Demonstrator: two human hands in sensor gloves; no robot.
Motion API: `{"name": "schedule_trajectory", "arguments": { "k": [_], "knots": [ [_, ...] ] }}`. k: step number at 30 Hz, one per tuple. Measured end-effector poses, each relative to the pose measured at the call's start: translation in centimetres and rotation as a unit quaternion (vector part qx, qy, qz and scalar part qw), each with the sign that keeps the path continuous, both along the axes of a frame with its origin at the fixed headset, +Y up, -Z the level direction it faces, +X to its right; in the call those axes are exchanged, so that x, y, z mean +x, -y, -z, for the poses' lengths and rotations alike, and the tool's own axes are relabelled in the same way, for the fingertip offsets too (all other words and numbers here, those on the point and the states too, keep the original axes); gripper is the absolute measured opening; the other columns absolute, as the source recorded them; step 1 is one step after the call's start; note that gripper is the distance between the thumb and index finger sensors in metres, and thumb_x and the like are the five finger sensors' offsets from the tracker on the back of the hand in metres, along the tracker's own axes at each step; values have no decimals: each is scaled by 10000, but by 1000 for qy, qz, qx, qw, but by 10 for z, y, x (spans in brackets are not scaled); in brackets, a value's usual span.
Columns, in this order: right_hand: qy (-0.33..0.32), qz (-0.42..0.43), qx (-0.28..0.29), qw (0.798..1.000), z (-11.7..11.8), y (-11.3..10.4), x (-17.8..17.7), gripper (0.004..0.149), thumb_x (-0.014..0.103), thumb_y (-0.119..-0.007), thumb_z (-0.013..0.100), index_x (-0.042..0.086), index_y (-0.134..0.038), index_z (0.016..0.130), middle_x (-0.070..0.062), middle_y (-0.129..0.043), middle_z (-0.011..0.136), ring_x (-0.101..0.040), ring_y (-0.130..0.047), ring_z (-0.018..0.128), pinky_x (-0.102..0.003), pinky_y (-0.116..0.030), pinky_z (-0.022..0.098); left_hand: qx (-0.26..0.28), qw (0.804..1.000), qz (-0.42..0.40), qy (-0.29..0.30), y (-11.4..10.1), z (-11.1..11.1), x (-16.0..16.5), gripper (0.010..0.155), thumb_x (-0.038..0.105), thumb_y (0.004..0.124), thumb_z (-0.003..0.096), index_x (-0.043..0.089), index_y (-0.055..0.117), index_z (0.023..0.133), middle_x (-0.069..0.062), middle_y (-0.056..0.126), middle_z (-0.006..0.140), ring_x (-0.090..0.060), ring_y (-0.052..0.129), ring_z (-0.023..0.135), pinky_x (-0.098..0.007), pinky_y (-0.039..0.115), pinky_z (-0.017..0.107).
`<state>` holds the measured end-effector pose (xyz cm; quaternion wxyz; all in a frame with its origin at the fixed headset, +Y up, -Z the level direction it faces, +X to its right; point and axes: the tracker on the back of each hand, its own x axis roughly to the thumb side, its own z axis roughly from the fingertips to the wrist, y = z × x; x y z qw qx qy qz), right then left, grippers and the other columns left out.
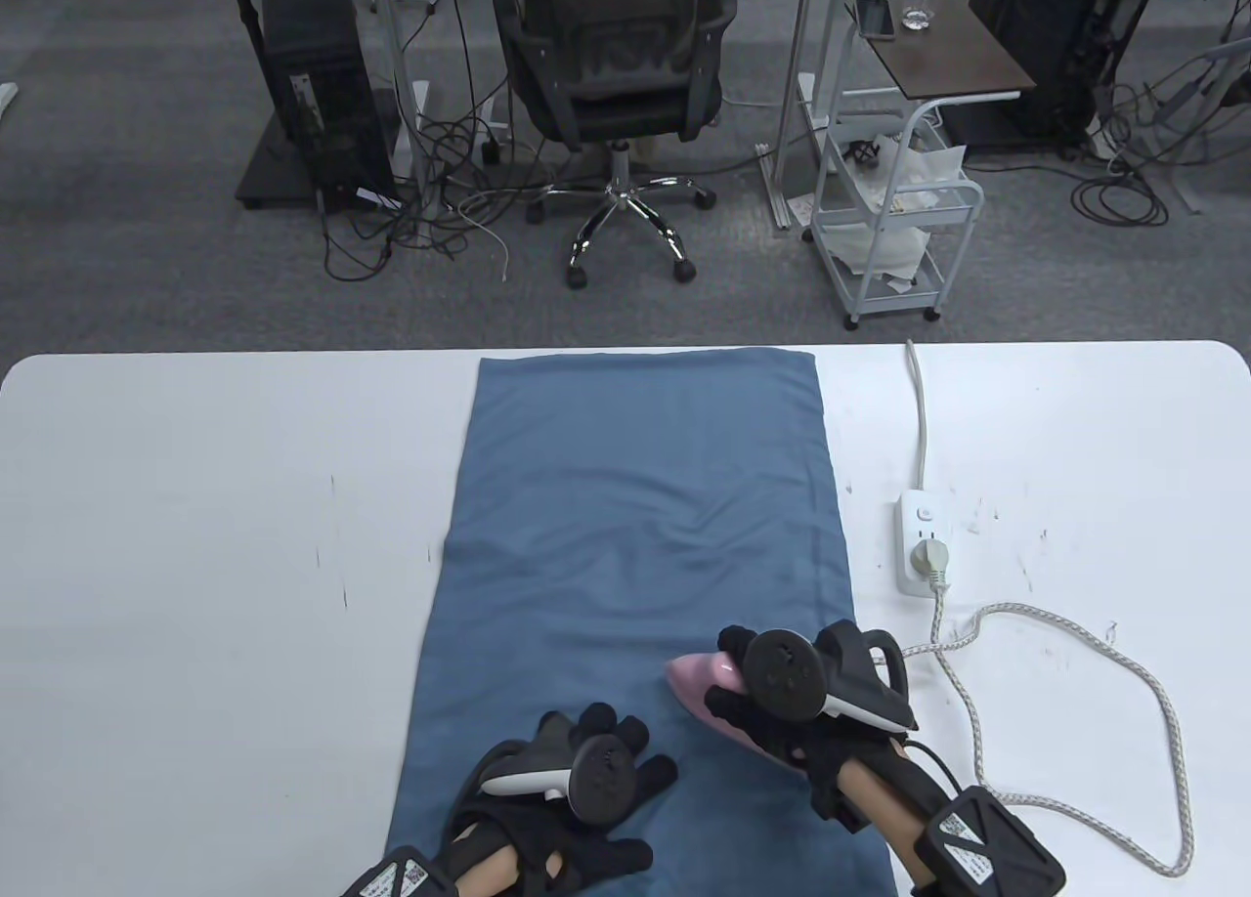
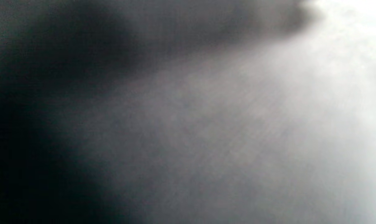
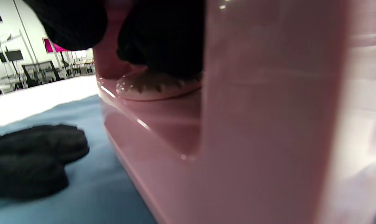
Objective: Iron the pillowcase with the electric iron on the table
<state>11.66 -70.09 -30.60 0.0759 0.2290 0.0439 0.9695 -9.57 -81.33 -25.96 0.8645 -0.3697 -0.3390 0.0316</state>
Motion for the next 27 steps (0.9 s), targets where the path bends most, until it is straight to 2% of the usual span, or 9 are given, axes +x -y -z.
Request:
{"name": "schedule_trajectory", "arguments": {
  "k": [5, 10, 12, 14, 17, 21, 24, 27],
  "knots": [
    [-16, -33, -28, 999, -2, 17, -6, 658, 527, -744, 467, 95, -675, 959, 9, -958, 538, -128, -981, 270, -381, -908, 328, 0, 1000, 0, 0, 0, 0, 0, 802, 690, 461, 487, 464, -109, 1003, 42, -311, 1020, -332, -333, 925, -661, -139, 610],
    [9, -28, -5, 1000, 12, 20, -4, 655, 531, -744, 461, 95, -697, 948, 14, -961, 506, -130, -974, 241, -383, -906, 308, 1, 1000, 3, 2, 0, -1, 0, 803, 693, 459, 487, 464, -114, 1001, 41, -315, 1018, -334, -336, 923, -663, -141, 610],
    [24, -51, 24, 998, 26, 20, -4, 658, 546, -732, 458, 106, -698, 947, 33, -959, 497, -111, -974, 233, -368, -913, 303, 1, 1000, 4, 3, 0, -1, 0, 802, 693, 458, 485, 465, -114, 999, 41, -316, 1018, -333, -337, 923, -664, -141, 610],
    [61, -60, 38, 996, 52, 21, -1, 658, 550, -725, 457, 110, -700, 946, 38, -958, 493, -107, -974, 230, -365, -914, 301, 1, 1000, 4, 3, 0, -1, 0, 803, 692, 459, 485, 463, -114, 1001, 38, -316, 1018, -336, -336, 923, -665, -141, 610],
    [113, -51, 33, 992, 85, 21, 7, 659, 545, -731, 456, 105, -700, 946, 29, -956, 490, -114, -970, 230, -372, -910, 303, 2, 1000, 4, 3, 0, -2, 1, 802, 692, 457, 486, 464, -115, 999, 39, -316, 1018, -335, -336, 923, -665, -141, 611],
    [153, -47, 22, 987, 109, 21, 13, 657, 544, -733, 454, 108, -698, 944, 30, -954, 488, -112, -967, 229, -370, -911, 304, 2, 1000, 4, 3, 0, -2, 1, 804, 693, 457, 485, 464, -117, 999, 39, -317, 1018, -334, -337, 923, -664, -142, 611],
    [146, -36, 1, 989, 108, 18, 11, 655, 532, -749, 456, 102, -692, 947, 15, -959, 500, -126, -973, 239, -383, -909, 314, 2, 1000, 4, 3, 0, -2, 1, 803, 693, 457, 486, 463, -117, 999, 40, -317, 1017, -333, -337, 923, -663, -142, 611],
    [82, -29, 28, 996, 81, 9, -5, 655, 535, -743, 459, 105, -688, 950, 23, -957, 504, -119, -974, 244, -378, -911, 320, 2, 1000, 4, 3, 0, -2, 1, 805, 693, 457, 485, 463, -118, 999, 40, -318, 1017, -333, -338, 922, -663, -143, 610]
  ]
}}
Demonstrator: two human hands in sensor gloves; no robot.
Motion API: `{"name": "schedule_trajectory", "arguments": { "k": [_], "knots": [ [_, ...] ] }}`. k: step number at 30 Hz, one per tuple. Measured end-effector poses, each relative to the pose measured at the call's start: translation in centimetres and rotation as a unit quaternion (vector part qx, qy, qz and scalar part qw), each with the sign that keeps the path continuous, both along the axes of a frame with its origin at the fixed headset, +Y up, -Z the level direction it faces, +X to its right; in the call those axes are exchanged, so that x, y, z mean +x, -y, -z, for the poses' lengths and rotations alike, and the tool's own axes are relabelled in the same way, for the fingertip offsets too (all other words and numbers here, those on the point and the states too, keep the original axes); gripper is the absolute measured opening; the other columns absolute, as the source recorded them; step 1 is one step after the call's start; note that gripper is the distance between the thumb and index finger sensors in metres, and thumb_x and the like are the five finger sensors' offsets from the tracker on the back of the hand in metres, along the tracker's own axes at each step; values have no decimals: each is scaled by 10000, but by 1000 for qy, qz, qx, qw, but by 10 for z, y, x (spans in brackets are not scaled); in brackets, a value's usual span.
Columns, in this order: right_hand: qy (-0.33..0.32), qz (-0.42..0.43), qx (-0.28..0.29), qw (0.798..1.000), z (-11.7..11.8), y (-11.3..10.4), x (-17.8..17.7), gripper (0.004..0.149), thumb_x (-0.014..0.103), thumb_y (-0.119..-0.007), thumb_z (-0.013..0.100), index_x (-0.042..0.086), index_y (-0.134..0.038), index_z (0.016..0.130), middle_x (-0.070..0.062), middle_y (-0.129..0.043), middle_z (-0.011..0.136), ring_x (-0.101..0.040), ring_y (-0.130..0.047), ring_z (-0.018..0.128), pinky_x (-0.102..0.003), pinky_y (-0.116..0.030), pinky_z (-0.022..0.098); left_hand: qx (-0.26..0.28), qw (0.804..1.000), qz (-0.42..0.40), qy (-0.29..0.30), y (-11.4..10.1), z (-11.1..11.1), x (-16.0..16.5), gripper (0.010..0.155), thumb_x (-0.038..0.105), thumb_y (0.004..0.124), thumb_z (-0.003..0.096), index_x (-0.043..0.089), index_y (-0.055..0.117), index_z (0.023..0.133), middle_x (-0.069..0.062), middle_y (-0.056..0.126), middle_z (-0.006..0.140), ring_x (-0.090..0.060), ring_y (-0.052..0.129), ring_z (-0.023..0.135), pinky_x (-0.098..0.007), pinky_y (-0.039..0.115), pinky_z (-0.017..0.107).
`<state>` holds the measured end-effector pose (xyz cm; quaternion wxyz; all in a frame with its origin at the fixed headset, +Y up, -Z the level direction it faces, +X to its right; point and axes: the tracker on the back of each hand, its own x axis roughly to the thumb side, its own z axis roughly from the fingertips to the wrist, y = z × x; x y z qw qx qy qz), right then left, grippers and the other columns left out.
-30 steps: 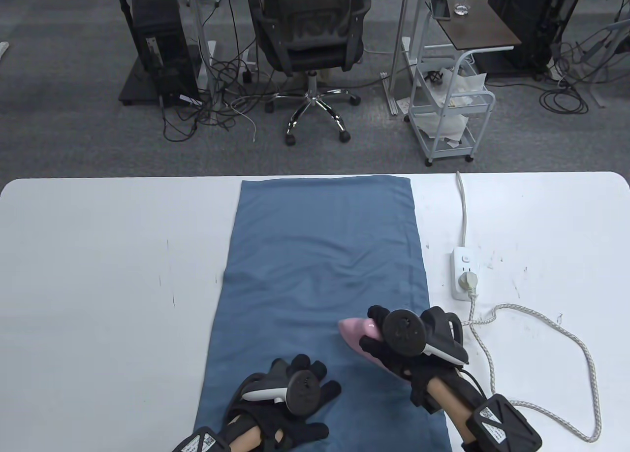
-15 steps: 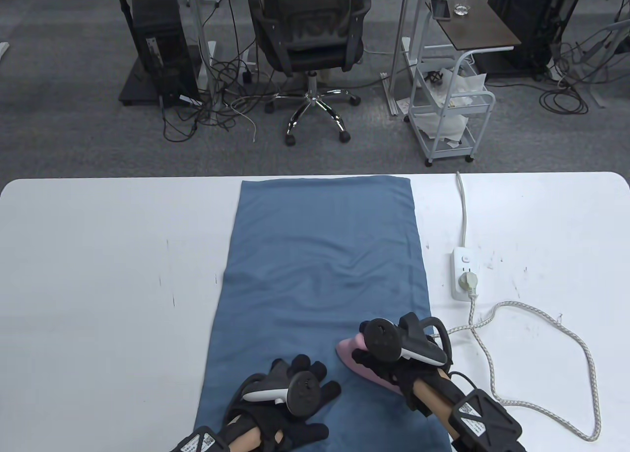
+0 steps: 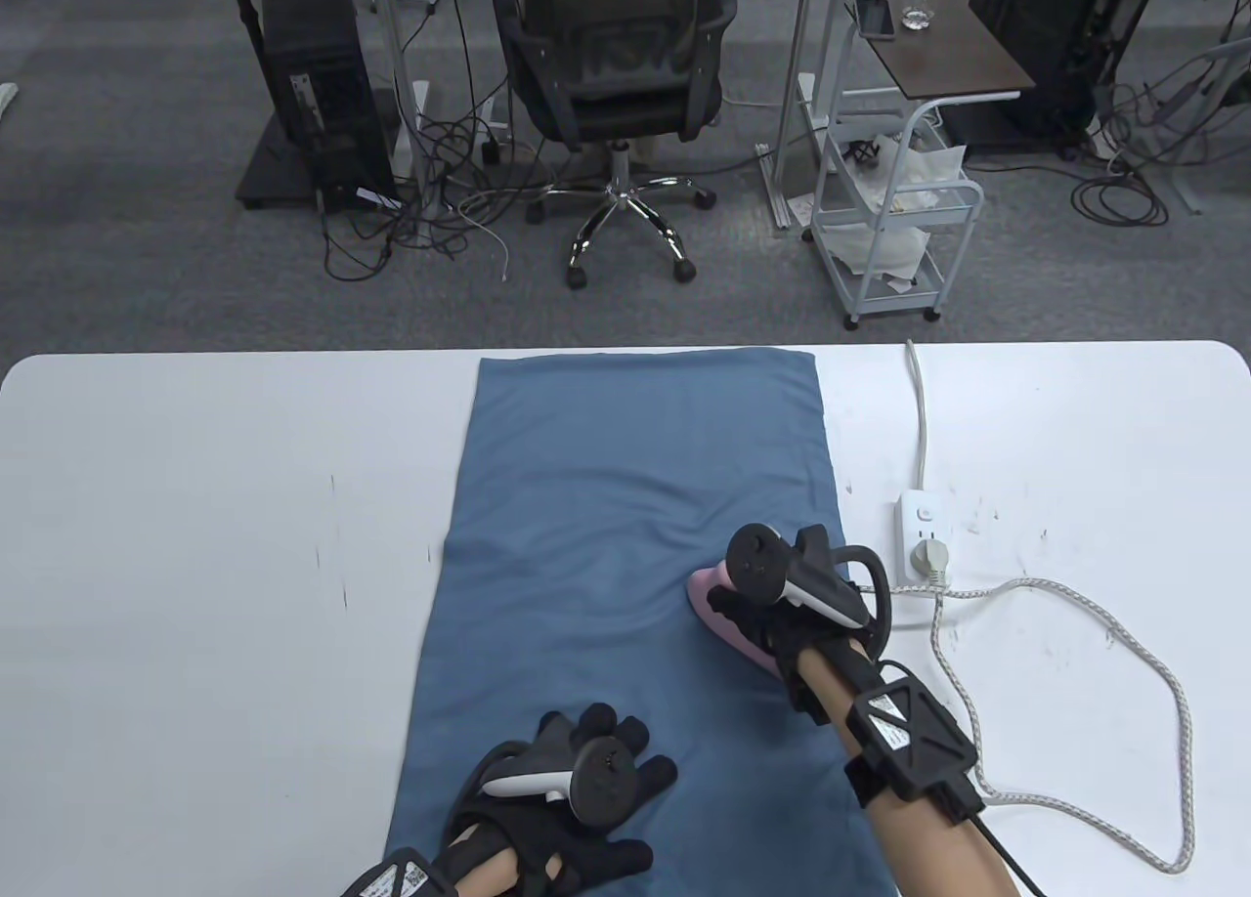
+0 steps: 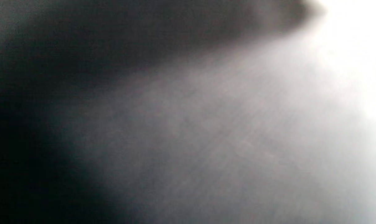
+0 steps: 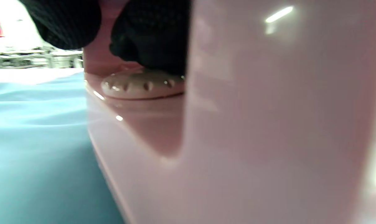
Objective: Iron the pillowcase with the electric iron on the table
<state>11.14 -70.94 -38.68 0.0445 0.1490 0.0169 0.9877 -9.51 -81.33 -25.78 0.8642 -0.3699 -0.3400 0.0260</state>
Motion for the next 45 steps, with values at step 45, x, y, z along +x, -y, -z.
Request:
{"name": "schedule_trajectory", "arguments": {
  "k": [45],
  "knots": [
    [-125, -20, 6, 992, -9, 14, -84, 654, 536, -749, 449, 117, -697, 948, 38, -952, 490, -113, -970, 268, -387, -907, 356, 0, 1000, 2, 1, 0, -1, 0, 805, 694, 449, 483, 461, -129, 993, 41, -326, 1012, -332, -346, 919, -664, -150, 610]
  ]
}}
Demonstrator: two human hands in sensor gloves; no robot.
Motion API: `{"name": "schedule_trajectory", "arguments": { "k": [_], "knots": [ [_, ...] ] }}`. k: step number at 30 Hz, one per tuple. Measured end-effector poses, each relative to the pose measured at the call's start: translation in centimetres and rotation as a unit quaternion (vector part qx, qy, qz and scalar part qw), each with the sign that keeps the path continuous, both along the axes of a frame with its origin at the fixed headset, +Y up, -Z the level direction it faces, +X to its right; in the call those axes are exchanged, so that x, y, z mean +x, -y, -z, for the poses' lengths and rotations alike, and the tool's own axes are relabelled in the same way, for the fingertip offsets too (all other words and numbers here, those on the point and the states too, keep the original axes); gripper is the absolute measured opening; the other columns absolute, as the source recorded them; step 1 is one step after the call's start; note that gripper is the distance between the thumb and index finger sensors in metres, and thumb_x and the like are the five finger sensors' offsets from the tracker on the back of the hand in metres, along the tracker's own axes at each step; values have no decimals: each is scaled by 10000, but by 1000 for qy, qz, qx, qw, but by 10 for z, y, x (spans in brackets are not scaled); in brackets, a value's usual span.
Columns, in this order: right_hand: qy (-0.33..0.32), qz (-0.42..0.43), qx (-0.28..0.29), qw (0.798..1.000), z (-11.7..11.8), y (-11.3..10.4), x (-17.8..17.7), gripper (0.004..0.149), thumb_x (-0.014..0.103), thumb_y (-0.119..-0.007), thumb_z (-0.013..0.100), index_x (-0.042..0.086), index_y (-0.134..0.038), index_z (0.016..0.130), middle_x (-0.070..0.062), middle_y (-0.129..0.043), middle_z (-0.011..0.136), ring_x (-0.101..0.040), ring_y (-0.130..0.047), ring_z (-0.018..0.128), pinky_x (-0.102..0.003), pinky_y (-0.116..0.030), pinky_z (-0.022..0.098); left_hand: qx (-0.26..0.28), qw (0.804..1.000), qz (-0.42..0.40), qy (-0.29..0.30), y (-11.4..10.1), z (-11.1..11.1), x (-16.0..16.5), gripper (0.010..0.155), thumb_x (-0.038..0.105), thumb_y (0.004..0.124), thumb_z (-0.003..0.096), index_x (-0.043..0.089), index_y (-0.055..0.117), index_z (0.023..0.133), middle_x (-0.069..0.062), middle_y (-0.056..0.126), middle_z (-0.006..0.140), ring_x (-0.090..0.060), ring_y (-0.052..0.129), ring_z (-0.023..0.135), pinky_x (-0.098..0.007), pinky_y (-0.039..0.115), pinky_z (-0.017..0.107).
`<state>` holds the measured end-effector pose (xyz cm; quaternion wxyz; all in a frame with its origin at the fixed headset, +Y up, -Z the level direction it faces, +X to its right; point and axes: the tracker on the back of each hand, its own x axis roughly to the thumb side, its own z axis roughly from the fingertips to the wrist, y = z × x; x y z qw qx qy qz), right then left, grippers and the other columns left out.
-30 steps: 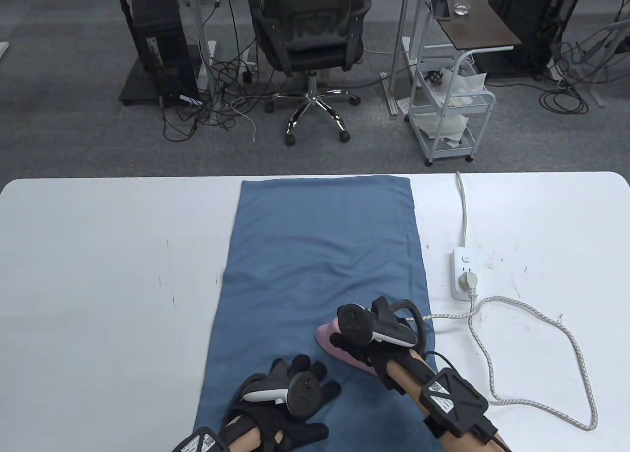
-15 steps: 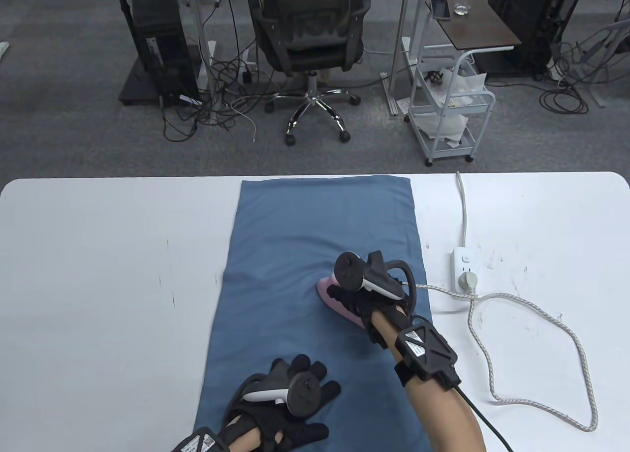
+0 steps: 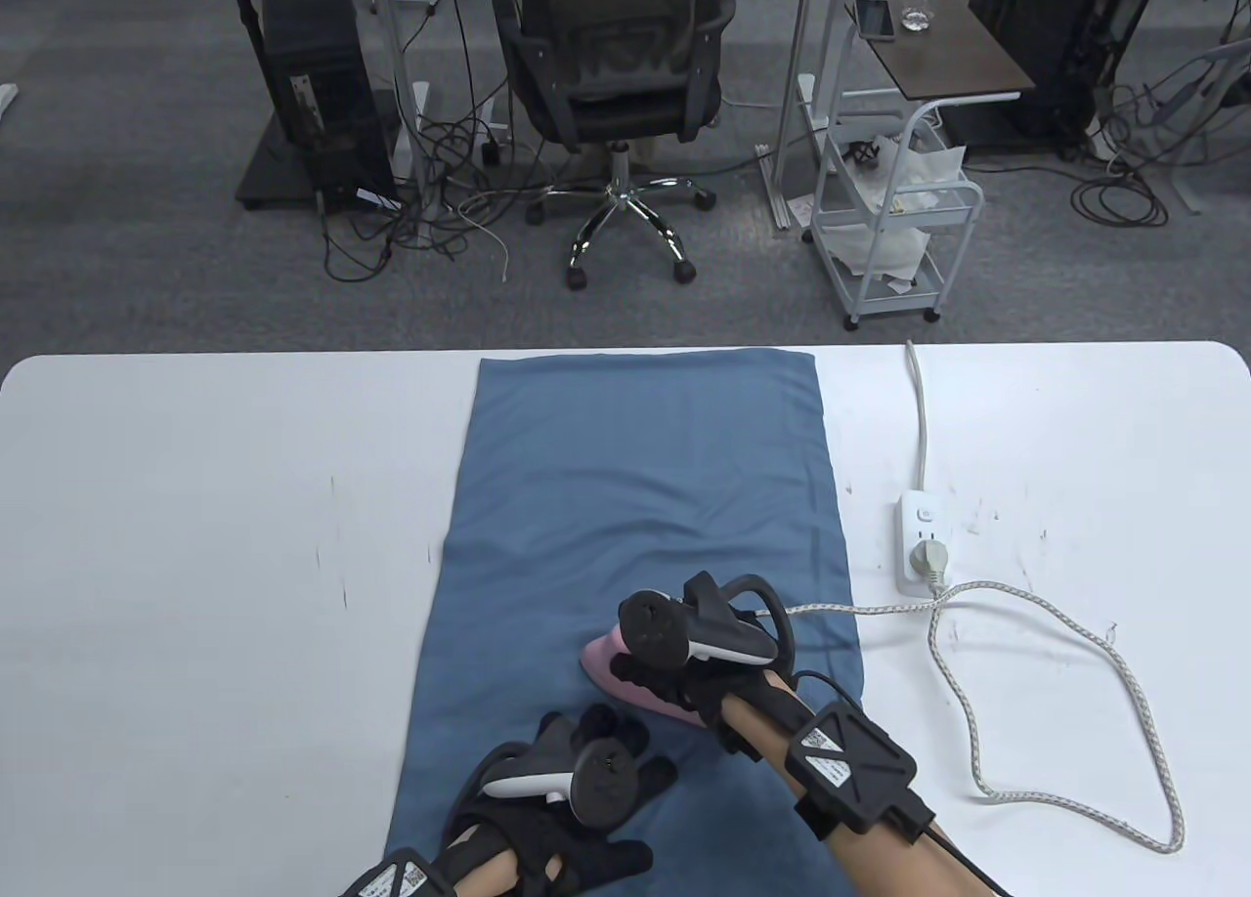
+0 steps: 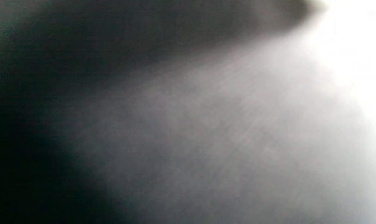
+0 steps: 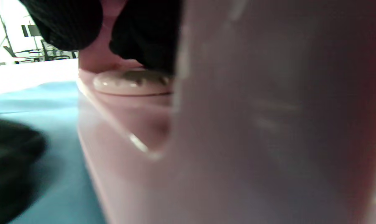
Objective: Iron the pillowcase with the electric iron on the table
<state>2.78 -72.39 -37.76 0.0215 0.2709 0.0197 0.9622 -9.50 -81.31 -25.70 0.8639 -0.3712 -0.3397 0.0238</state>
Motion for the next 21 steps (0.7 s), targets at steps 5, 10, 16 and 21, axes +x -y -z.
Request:
{"name": "schedule_trajectory", "arguments": {
  "k": [5, 10, 16, 21],
  "knots": [
    [68, 7, 12, 998, 50, 2, -5, 655, 543, -740, 454, 121, -688, 954, 47, -939, 482, -101, -956, 264, -380, -905, 358, -1, 1000, 0, 0, 0, 0, 0, 804, 694, 450, 483, 461, -126, 993, 42, -325, 1012, -331, -346, 918, -664, -149, 609],
    [116, 13, 5, 993, 76, 2, -7, 655, 542, -739, 459, 120, -682, 956, 48, -931, 484, -97, -949, 268, -373, -905, 361, 0, 1000, 0, 0, 0, 0, 0, 804, 696, 448, 482, 463, -127, 992, 43, -326, 1012, -331, -346, 918, -664, -150, 609],
    [71, 42, -6, 997, 55, -9, -8, 655, 532, -756, 451, 114, -689, 951, 44, -954, 483, -105, -967, 257, -380, -912, 347, 0, 1000, 0, 0, 0, 0, 1, 804, 695, 449, 482, 463, -126, 993, 43, -324, 1013, -330, -345, 919, -664, -149, 610],
    [-16, 41, -6, 999, 7, -12, -16, 657, 532, -754, 452, 117, -684, 958, 44, -954, 492, -109, -969, 268, -383, -910, 358, 0, 1000, 1, 0, 0, 0, 1, 803, 695, 447, 483, 462, -128, 992, 42, -328, 1010, -329, -350, 917, -663, -150, 610]
  ]
}}
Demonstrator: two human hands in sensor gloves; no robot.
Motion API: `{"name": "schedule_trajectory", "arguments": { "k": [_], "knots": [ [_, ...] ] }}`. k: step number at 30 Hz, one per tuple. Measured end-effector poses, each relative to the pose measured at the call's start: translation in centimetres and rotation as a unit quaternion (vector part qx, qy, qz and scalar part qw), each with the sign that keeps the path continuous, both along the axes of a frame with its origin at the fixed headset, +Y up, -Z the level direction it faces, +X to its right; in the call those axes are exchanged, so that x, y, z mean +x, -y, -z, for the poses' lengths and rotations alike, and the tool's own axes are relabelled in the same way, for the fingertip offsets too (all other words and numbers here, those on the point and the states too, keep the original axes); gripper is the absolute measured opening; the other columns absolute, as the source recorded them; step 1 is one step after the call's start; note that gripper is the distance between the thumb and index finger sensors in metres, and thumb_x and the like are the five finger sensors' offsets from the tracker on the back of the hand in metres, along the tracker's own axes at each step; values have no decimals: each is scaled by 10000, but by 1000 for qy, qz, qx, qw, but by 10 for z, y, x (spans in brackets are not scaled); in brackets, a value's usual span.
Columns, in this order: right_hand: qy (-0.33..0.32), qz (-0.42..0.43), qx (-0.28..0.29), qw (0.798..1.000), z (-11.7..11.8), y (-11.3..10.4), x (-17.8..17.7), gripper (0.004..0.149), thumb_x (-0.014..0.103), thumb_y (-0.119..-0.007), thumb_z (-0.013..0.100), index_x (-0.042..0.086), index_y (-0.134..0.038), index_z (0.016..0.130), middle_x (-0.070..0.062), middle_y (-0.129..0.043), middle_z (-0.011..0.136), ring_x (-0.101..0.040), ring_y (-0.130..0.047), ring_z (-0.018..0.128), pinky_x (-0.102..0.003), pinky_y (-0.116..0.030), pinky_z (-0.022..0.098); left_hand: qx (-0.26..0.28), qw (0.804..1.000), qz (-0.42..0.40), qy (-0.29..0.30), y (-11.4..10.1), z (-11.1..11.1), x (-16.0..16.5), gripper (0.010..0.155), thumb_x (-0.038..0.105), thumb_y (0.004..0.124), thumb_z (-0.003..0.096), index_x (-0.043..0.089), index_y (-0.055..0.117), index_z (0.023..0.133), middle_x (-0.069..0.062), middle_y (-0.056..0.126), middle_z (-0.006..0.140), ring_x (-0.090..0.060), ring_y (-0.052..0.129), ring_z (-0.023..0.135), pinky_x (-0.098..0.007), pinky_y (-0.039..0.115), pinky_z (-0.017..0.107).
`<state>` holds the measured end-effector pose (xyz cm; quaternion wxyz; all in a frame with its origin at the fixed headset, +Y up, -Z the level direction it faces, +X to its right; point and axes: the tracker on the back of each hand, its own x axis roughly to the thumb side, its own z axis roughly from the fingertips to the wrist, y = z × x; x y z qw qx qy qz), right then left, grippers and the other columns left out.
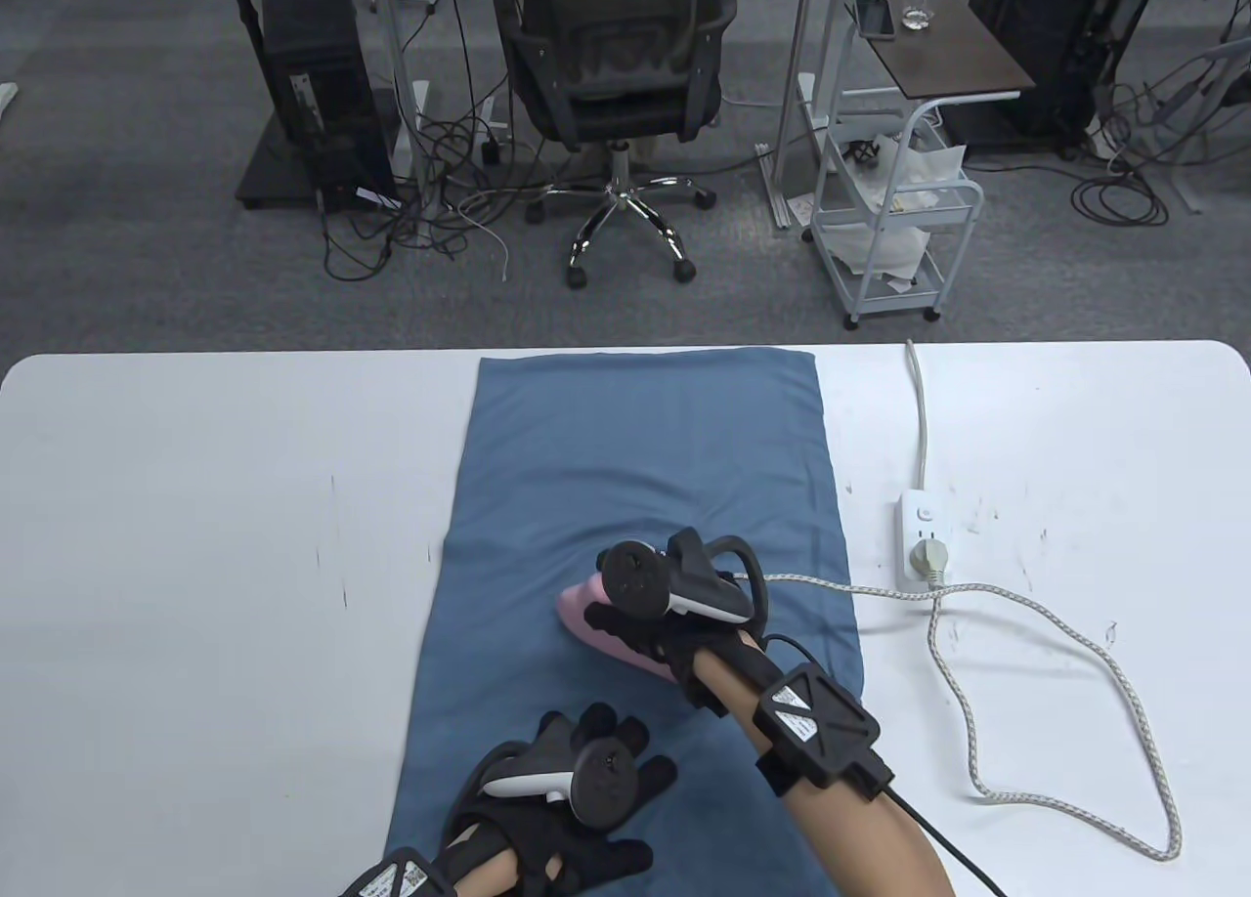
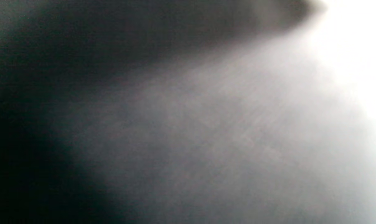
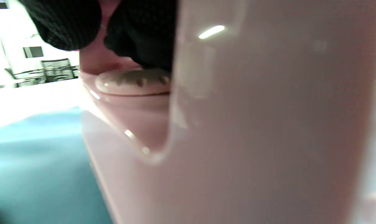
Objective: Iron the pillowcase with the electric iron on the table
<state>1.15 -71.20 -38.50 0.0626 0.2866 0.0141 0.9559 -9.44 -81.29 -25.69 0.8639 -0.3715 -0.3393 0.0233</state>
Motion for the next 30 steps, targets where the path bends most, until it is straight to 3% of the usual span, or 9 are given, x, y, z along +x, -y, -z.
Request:
{"name": "schedule_trajectory", "arguments": {
  "k": [3, 6, 10, 15, 19, 23, 30],
  "knots": [
    [-37, -21, -6, 999, -14, 7, -7, 656, 537, -751, 452, 125, -686, 959, 49, -955, 498, -105, -972, 276, -379, -911, 365, 0, 1000, 0, 0, 0, 0, 0, 807, 695, 447, 482, 460, -133, 992, 36, -331, 1010, -332, -352, 916, -663, -154, 610],
    [-46, -33, -7, 998, -12, 11, -17, 654, 531, -758, 446, 125, -692, 955, 43, -953, 492, -111, -969, 274, -385, -907, 365, 0, 1000, 0, 0, 0, 0, 0, 806, 694, 446, 483, 458, -133, 992, 33, -327, 1011, -337, -333, 924, -662, -153, 610],
    [-20, -38, -15, 999, 14, 12, -31, 655, 536, -744, 455, 133, -671, 967, 47, -938, 501, -108, -960, 286, -386, -902, 378, 0, 1000, 0, 0, 0, 0, 0, 804, 694, 446, 483, 460, -131, 992, 41, -328, 1010, -331, -346, 918, -664, -152, 609],
    [51, -25, -3, 998, 67, 14, -43, 656, 540, -743, 457, 128, -676, 964, 49, -933, 488, -100, -951, 274, -377, -905, 367, -1, 1000, 0, 0, 0, 0, 0, 802, 695, 445, 481, 464, -130, 990, 44, -329, 1010, -328, -348, 918, -663, -152, 609],
    [77, -22, -6, 997, 82, 14, -47, 654, 538, -744, 459, 125, -677, 962, 49, -931, 487, -101, -948, 275, -377, -902, 369, -1, 1000, 0, 0, 0, 0, 0, 803, 695, 446, 482, 463, -130, 991, 43, -328, 1010, -329, -347, 918, -664, -152, 609],
    [62, -8, -11, 998, 78, 10, -46, 654, 533, -758, 451, 126, -685, 957, 46, -947, 488, -105, -960, 271, -381, -905, 364, -1, 1000, 0, 0, 0, 0, 0, 803, 694, 447, 481, 462, -129, 991, 44, -327, 1011, -330, -347, 918, -664, -151, 609],
    [-58, 34, -11, 998, 18, -1, -49, 652, 534, -762, 448, 125, -694, 952, 45, -953, 485, -108, -966, 267, -381, -909, 358, -1, 1000, 0, 0, 0, 0, 0, 804, 694, 448, 482, 461, -128, 992, 42, -328, 1010, -329, -349, 917, -663, -153, 609]
  ]
}}
